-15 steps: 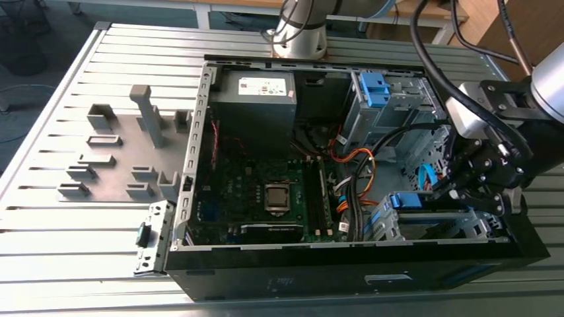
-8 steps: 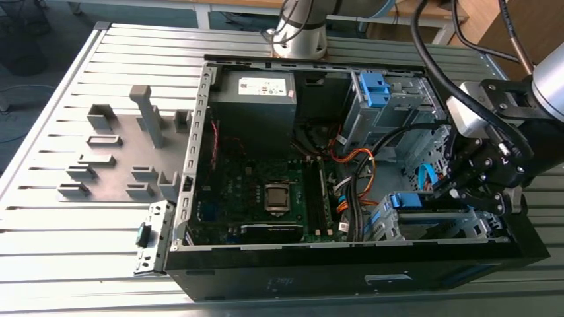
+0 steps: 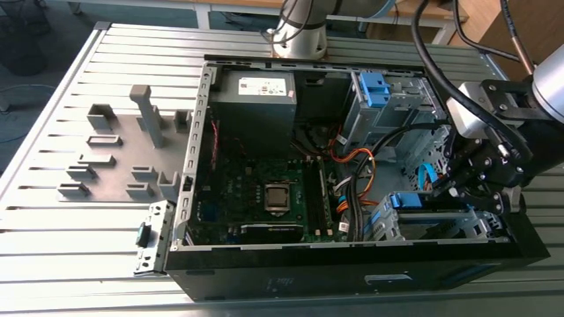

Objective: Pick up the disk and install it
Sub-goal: 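Insert the second disk wire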

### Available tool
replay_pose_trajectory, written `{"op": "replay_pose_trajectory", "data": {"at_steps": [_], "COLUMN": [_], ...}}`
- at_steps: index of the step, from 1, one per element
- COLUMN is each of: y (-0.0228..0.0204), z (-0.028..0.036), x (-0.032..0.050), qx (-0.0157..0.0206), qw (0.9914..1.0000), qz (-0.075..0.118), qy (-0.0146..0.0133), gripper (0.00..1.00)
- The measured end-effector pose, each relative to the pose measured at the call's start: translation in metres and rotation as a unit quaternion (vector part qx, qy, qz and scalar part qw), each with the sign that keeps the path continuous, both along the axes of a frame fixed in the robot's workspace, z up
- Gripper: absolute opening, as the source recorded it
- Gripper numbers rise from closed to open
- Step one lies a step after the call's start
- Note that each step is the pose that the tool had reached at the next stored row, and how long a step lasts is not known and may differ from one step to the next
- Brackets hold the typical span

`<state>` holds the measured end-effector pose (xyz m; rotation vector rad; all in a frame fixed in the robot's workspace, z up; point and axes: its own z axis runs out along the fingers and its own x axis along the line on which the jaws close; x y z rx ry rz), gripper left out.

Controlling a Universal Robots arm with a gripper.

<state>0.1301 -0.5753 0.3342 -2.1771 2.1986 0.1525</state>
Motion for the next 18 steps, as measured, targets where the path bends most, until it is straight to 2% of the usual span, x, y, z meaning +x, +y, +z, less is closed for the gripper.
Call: {"op": "replay_pose_trajectory", "data": {"at_steps": [5,18], "y": [-0.0018,-0.0023], "z": [-0.0005,-0.0057], "x": [0.0,0.0], "qx": [0.0,-0.0003], "qw": [1.0,1.0], "qz": [0.0,0.0], "qy": [0.0,0.0], "gripper": [0.16,0.16]}}
